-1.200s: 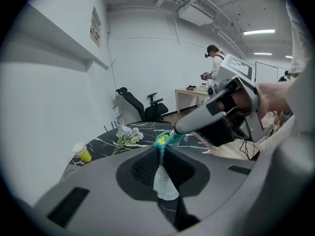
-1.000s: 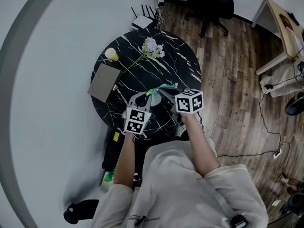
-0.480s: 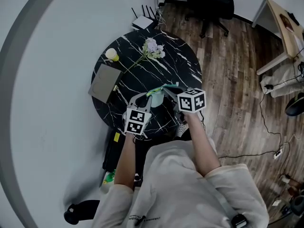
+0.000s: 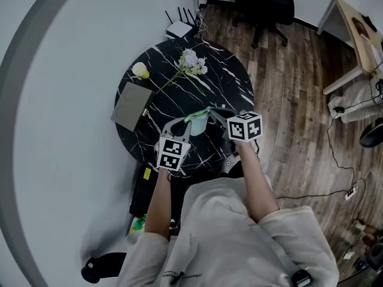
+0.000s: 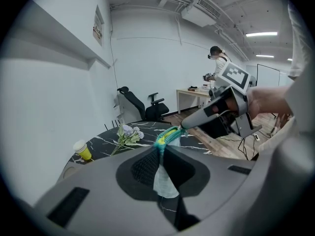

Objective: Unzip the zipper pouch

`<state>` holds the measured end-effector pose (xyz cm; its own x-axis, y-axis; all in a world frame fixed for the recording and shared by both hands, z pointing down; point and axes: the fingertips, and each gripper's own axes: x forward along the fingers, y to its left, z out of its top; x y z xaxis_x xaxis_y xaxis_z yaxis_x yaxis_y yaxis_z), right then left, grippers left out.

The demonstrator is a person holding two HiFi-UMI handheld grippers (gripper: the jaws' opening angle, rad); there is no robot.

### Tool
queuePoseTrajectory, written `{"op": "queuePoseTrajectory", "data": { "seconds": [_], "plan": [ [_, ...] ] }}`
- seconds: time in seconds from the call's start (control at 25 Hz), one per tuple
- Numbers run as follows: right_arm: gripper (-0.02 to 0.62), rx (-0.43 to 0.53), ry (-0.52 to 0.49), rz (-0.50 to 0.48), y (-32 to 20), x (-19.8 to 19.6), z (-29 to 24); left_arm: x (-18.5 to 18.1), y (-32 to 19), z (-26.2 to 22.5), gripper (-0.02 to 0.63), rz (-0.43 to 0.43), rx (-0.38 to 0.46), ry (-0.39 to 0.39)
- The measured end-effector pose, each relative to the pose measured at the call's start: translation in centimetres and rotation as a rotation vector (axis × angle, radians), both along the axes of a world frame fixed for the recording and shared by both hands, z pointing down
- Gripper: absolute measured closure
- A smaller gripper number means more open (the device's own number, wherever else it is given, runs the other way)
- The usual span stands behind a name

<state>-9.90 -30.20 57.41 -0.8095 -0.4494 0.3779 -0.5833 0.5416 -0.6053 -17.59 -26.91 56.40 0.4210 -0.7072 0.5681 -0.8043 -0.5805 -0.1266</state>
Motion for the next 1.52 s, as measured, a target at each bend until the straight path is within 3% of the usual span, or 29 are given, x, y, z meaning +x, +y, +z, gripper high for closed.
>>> {"op": "queuePoseTrajectory", "data": {
  "seconds": [1.0,1.52],
  "plan": [
    [0.586,-0.024,0.047,0.14,-2.3,6.1,1.9,0.4,-0.5,-0.3,0.561,0.018,0.001,-0.006],
    [0.578,0.012,0.096,0.159,-1.3,5.9,1.8,0.5,0.1,-1.3,0.561,-0.002,0.01,0.022]
  ]
}}
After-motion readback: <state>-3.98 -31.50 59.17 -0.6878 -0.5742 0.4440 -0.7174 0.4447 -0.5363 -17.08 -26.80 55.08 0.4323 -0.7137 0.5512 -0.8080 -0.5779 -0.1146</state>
